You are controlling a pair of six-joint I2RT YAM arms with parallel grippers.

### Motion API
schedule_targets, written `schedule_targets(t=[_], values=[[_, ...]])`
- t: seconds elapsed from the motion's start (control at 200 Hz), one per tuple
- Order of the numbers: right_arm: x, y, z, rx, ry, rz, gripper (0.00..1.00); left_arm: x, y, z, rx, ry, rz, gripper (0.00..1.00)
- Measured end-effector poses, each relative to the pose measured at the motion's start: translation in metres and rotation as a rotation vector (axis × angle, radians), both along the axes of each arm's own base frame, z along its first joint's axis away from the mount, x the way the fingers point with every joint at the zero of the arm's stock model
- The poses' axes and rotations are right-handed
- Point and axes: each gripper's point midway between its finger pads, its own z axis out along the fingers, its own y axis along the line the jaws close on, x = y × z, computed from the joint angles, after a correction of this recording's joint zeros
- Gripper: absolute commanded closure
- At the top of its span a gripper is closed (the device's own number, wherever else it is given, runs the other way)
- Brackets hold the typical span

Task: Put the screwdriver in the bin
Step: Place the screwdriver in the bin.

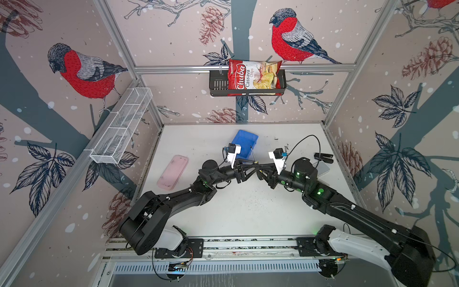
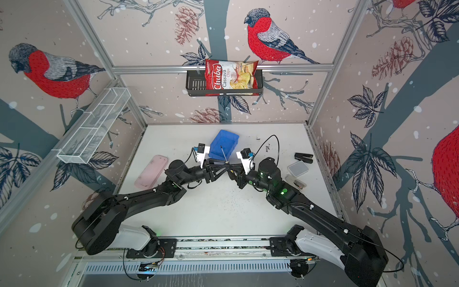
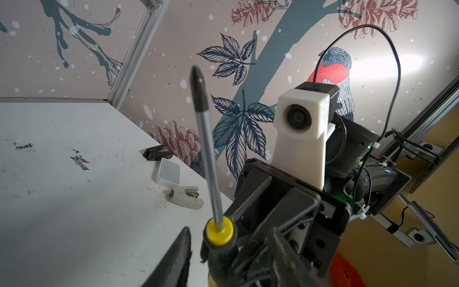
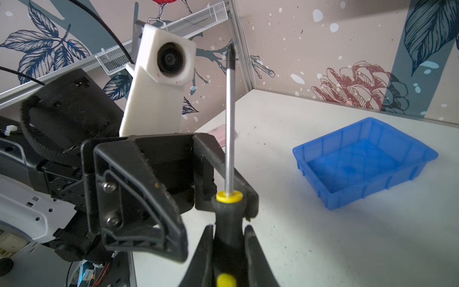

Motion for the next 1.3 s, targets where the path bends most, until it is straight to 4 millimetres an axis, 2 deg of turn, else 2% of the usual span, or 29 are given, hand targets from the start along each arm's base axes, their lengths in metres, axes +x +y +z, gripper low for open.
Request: schedule_targets(t=[0.175, 0.405, 0.565, 0.6, 0.66, 0.726, 0.771, 0.976, 1.051, 1.301], values=[[-0.004, 0.001, -0.002, 0.006, 0.001, 0.018, 0.93, -0.002, -0.001, 0.0, -0.001, 0.009, -0.015, 0.71], [-0.006, 0.002, -0.003, 0.003, 0.0, 0.028, 0.93, -0.002, 0.0, -0.001, -0.002, 0.019, -0.014, 0.95], [-0.005, 0.002, -0.003, 0.001, -0.002, 0.024, 0.9, -0.002, 0.0, -0.001, -0.003, 0.016, -0.014, 1.0], [-0.005, 0.003, -0.003, 0.001, -0.002, 0.025, 0.86, -0.002, 0.0, -0.001, -0.003, 0.016, -0.014, 1.0], [-0.005, 0.003, -0.003, 0.001, -0.002, 0.026, 0.73, -0.001, 0.0, -0.001, -0.003, 0.015, -0.014, 1.0], [-0.005, 0.003, -0.002, 0.002, -0.002, 0.025, 0.48, -0.002, 0.001, 0.0, -0.002, 0.007, -0.014, 1.0], [-0.005, 0.003, -0.003, 0.0, -0.002, 0.023, 0.36, -0.002, 0.001, 0.001, -0.003, 0.004, -0.015, 1.0], [-0.003, 0.002, -0.001, -0.009, -0.018, 0.014, 0.16, 0.003, 0.007, 0.005, -0.007, -0.009, 0.009, 1.0], [-0.004, 0.001, -0.003, -0.016, -0.016, 0.014, 0.01, 0.009, 0.012, 0.005, 0.0, -0.015, 0.038, 1.0], [-0.002, -0.002, -0.007, -0.045, -0.023, 0.0, 0.0, 0.043, 0.037, -0.019, 0.084, 0.005, 0.189, 1.0]])
